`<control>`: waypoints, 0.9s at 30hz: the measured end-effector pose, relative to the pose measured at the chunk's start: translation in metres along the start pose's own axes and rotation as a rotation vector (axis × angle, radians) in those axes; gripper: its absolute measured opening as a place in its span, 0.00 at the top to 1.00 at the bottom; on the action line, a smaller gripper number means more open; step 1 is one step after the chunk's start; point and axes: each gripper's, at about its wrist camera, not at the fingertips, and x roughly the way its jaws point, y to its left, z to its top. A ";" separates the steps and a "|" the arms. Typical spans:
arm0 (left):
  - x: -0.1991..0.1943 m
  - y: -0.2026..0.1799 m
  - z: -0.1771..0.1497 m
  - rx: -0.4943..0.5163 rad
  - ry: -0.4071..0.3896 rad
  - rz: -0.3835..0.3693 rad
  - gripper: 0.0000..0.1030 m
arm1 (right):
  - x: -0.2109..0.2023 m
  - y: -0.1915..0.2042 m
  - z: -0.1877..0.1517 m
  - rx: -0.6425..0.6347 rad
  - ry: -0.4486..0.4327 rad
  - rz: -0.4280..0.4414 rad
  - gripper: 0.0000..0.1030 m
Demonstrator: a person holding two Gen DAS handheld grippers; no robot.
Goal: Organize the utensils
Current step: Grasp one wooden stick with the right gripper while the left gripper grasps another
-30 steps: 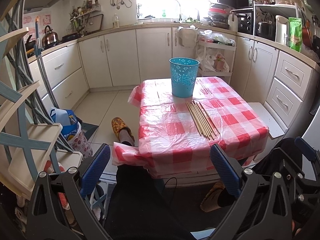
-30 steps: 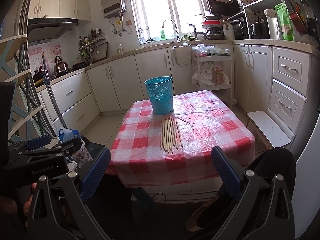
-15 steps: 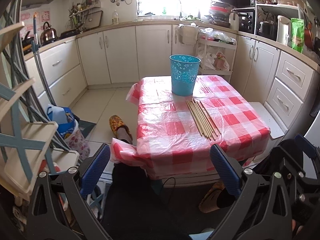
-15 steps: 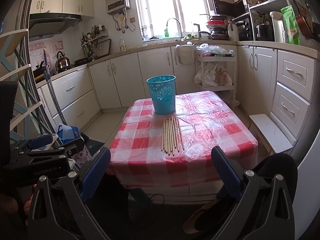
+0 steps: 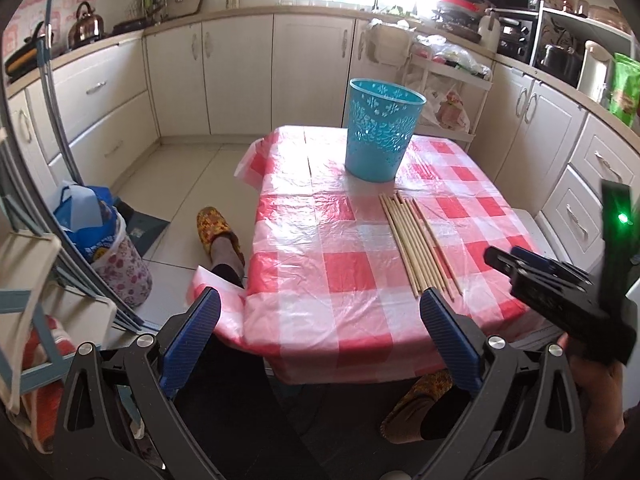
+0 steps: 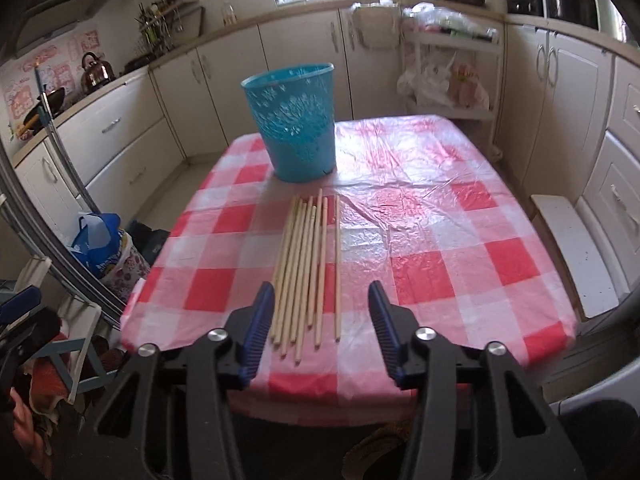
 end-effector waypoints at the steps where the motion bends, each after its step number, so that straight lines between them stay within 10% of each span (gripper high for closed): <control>1: 0.006 -0.002 0.002 -0.001 0.005 -0.001 0.07 | 0.012 -0.001 0.005 -0.004 0.013 0.000 0.60; 18: 0.155 -0.073 0.053 0.060 0.118 -0.043 0.09 | 0.128 -0.024 0.033 -0.125 0.162 -0.035 0.95; 27: 0.225 -0.097 0.059 0.097 0.213 -0.080 0.61 | 0.124 -0.041 0.032 -0.059 0.130 0.038 0.95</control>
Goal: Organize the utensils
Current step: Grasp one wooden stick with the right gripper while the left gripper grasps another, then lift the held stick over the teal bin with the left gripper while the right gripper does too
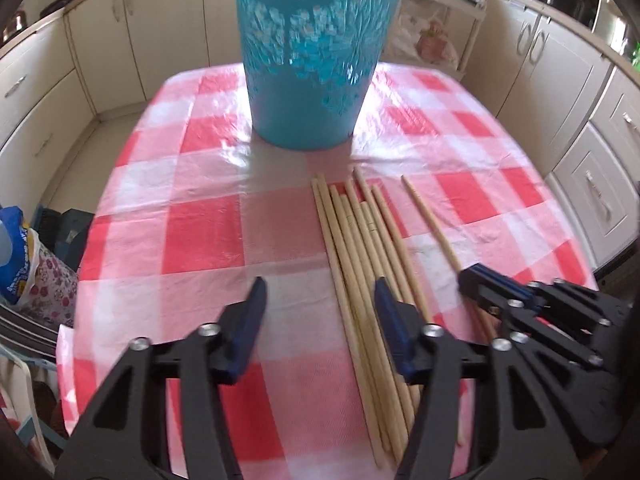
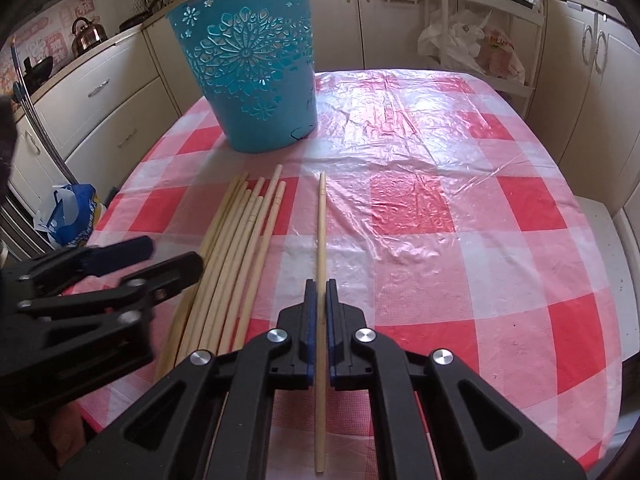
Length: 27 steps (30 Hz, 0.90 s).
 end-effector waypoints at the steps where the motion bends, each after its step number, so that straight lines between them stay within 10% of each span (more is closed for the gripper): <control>1: 0.002 0.000 0.000 0.006 -0.007 -0.024 0.70 | 0.001 0.000 0.001 0.004 0.000 0.006 0.95; 2: 0.005 0.001 0.002 0.011 -0.003 -0.042 0.84 | 0.001 0.000 0.001 0.003 -0.002 0.009 0.95; 7: 0.004 0.012 0.007 0.001 0.003 -0.117 0.95 | 0.002 0.000 0.003 0.004 0.004 0.023 0.95; 21: -0.011 0.043 -0.004 -0.037 -0.005 -0.183 0.96 | 0.005 0.005 0.005 -0.014 0.002 0.032 0.95; 27: -0.075 0.052 0.002 -0.070 -0.213 -0.295 0.96 | -0.012 -0.006 0.010 0.058 -0.070 0.079 0.95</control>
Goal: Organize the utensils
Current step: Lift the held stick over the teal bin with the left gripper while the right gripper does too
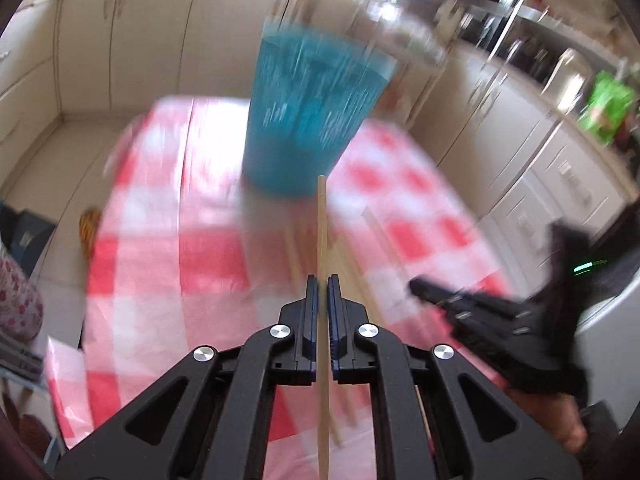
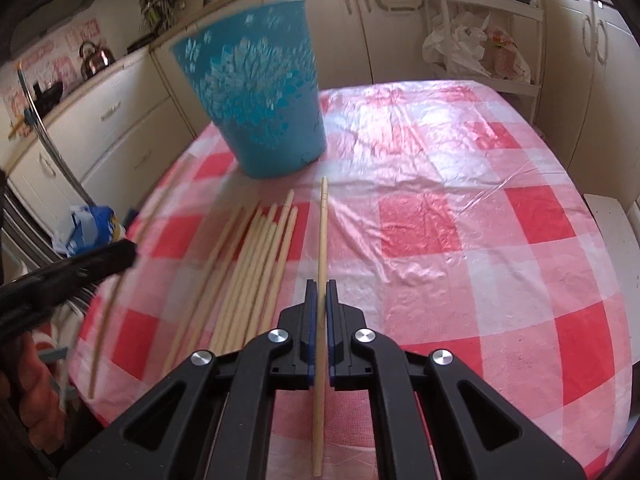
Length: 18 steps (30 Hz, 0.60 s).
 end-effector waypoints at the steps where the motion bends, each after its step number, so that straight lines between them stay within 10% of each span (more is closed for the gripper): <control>1: -0.010 -0.002 0.006 0.004 -0.037 -0.011 0.96 | -0.004 -0.003 0.002 0.015 -0.019 0.005 0.95; 18: -0.013 -0.034 0.224 0.076 -0.579 0.015 0.96 | -0.026 -0.013 0.017 0.105 -0.165 0.105 0.95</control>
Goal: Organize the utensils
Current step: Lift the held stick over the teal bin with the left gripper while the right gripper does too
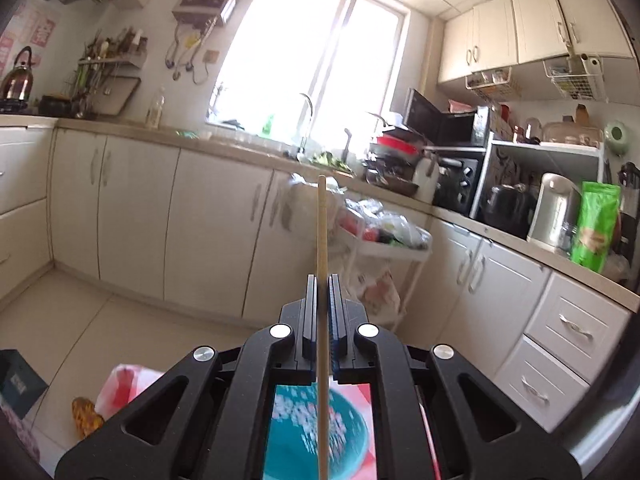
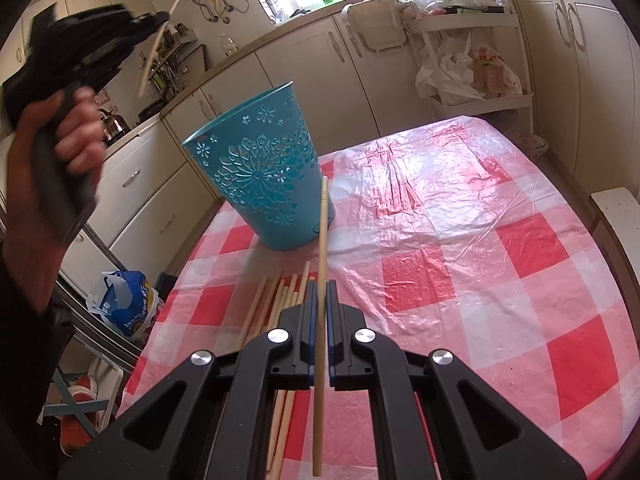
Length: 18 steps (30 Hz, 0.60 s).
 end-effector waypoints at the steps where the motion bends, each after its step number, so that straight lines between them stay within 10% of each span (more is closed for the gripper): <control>1: 0.006 0.000 0.003 0.000 -0.005 0.009 0.96 | 0.000 0.000 0.001 0.002 -0.001 0.002 0.95; 18: 0.057 0.021 -0.091 0.109 0.235 0.095 0.94 | 0.000 -0.008 0.012 0.043 -0.042 0.030 0.95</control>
